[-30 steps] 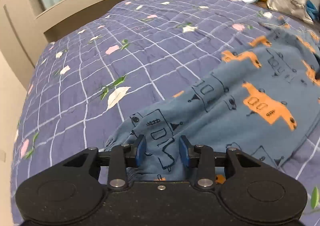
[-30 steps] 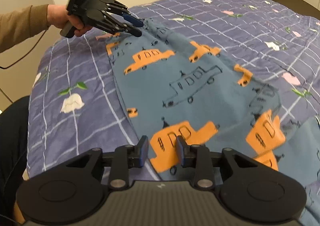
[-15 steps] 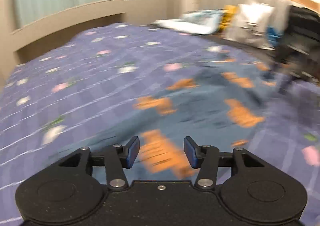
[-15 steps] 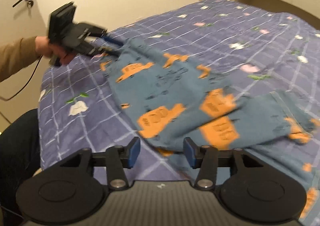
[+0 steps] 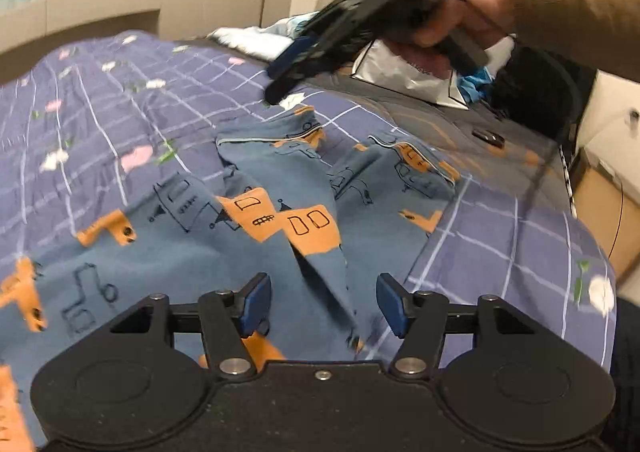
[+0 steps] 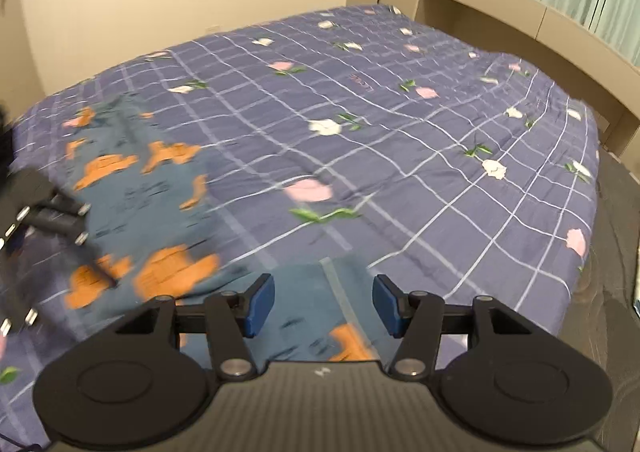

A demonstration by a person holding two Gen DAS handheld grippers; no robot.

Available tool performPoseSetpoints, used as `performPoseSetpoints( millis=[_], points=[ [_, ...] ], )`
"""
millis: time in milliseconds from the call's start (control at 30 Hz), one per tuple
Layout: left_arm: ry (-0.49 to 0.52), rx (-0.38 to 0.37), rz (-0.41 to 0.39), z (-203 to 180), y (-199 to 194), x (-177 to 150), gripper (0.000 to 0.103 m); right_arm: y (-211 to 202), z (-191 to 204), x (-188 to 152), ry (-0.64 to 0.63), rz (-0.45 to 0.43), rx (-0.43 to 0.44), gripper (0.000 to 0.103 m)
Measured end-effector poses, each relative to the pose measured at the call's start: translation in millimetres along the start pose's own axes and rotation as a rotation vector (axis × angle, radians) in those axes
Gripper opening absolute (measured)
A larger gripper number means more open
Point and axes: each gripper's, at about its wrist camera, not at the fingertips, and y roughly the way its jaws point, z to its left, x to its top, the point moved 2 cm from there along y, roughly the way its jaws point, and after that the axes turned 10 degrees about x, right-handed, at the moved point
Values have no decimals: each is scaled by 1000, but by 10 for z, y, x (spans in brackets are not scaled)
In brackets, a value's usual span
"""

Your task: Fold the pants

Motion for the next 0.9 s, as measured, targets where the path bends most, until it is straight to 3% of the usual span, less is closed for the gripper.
performPoseSetpoints(
  millis=[133, 333, 400, 433, 533, 667, 800, 900],
  points=[
    [-19, -13, 27, 26, 148, -5, 62, 459, -329, 81, 2, 65, 61, 50],
    [-26, -26, 28, 100, 114, -6, 63, 831, -562, 53, -8, 161, 124, 45],
    [-32, -19, 25, 103, 105, 4, 63, 867, -558, 38, -13, 181, 182, 15],
    [-34, -21, 22, 97, 89, 20, 63, 860, -535, 49, -26, 183, 201, 9],
    [-24, -28, 6, 49, 35, 72, 63, 755, -475, 124, -55, 156, 185, 8],
    [0, -33, 9, -85, 47, 149, 61, 387, -450, 236, -45, 44, 170, 7],
    [35, 25, 23, -211, 148, 213, 54, -21, -407, 215, -42, -44, 145, 7],
    [32, 49, 45, -246, 216, 250, 50, -189, -338, 97, -46, -60, 115, 8]
  ],
)
